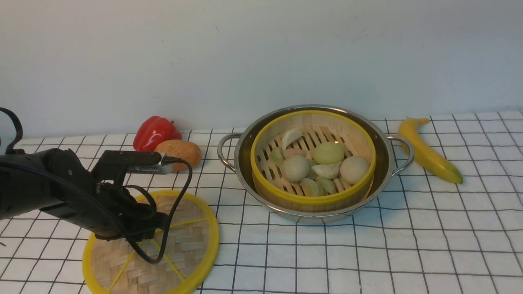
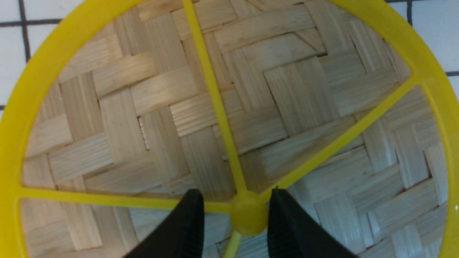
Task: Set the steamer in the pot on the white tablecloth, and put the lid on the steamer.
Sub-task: 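Grasp the bamboo steamer lid lying on the table by its centre knob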
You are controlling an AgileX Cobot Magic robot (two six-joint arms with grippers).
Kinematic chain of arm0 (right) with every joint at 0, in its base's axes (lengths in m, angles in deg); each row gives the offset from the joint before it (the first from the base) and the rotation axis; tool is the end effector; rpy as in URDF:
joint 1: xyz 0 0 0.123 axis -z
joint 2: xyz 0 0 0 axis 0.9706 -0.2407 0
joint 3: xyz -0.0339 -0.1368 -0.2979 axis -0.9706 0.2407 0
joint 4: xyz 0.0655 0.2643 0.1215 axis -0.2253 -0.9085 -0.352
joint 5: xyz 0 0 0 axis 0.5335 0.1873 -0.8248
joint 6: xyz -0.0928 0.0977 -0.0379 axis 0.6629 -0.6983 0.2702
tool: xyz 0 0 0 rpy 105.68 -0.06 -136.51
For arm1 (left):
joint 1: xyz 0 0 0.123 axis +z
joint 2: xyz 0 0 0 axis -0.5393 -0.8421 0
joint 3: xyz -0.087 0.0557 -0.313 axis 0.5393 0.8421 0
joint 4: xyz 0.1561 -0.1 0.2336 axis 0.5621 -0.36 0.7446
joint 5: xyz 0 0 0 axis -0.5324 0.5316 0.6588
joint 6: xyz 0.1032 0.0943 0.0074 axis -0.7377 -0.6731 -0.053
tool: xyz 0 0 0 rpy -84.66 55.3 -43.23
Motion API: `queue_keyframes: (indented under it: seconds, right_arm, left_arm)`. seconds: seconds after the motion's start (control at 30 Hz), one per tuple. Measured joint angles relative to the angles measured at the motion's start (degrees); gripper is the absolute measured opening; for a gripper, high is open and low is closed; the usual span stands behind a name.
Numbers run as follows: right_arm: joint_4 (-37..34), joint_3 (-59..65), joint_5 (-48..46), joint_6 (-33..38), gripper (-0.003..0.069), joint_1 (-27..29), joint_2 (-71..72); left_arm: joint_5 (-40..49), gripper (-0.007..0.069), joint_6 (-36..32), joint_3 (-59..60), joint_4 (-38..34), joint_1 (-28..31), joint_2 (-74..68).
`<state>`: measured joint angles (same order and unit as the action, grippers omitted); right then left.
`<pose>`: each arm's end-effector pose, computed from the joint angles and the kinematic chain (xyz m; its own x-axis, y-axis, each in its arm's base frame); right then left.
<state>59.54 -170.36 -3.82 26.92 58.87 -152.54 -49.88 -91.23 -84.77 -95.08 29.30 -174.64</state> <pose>0.3116 0.1019 0.5763 -0.5383 -0.0767 -0.8393 -0.2801 0.9555 0.0924 0.3561 -0.0370 0.1297 -0.9258 0.1001 -0.3646 0.1424 0.9856 -0.0911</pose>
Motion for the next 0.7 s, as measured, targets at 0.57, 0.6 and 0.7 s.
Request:
queue_keyframes:
  seconds: [0.57,0.6,0.7]
  right_arm:
    - [0.00,0.00,0.00,0.06,0.0482,0.00,0.05]
    - [0.00,0.00,0.00,0.06,0.0482,0.00,0.05]
    - [0.00,0.00,0.00,0.06,0.0482,0.00,0.41]
  left_arm:
    - [12.56,0.0113,1.40,-7.99,6.15,0.00,-0.02]
    - [16.05,0.0113,2.07,-10.43,7.97,0.00,-0.02]
    - [25.13,0.0113,5.52,-19.00,13.01,-0.04,-0.07]
